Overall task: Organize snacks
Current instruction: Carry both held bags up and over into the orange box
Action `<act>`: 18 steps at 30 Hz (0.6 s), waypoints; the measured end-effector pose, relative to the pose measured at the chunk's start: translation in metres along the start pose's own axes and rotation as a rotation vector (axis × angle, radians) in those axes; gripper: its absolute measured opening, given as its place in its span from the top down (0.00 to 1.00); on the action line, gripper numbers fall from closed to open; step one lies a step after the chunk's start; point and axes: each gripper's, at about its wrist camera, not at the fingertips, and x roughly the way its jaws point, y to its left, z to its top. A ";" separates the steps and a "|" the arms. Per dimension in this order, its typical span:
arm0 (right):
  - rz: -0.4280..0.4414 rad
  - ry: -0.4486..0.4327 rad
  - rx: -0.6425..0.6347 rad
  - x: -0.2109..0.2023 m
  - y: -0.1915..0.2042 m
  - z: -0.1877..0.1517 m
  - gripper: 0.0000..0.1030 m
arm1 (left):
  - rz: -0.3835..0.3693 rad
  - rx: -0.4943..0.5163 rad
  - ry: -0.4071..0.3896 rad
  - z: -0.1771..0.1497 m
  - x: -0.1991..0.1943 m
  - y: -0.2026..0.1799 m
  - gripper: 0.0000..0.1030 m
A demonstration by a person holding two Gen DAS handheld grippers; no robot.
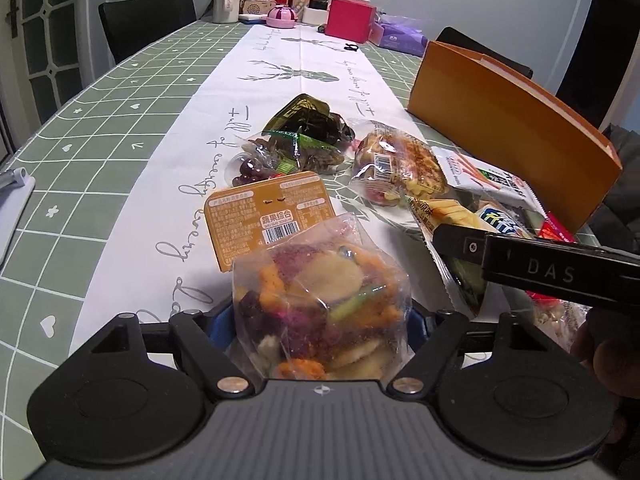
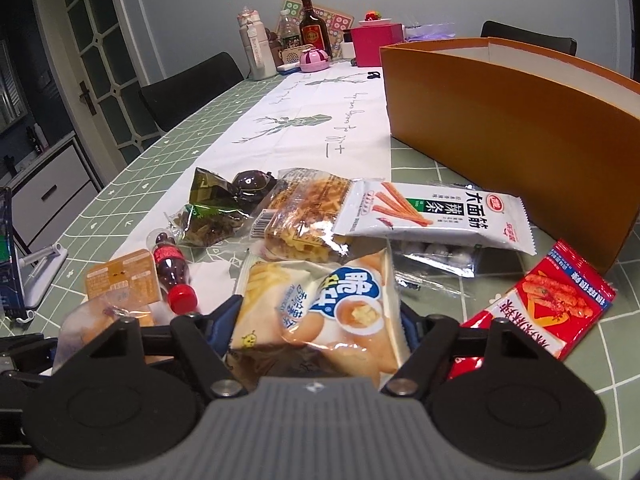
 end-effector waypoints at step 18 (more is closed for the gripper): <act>0.038 -0.089 0.021 -0.038 -0.015 0.012 0.35 | -0.048 0.115 -0.053 0.016 -0.030 -0.018 0.22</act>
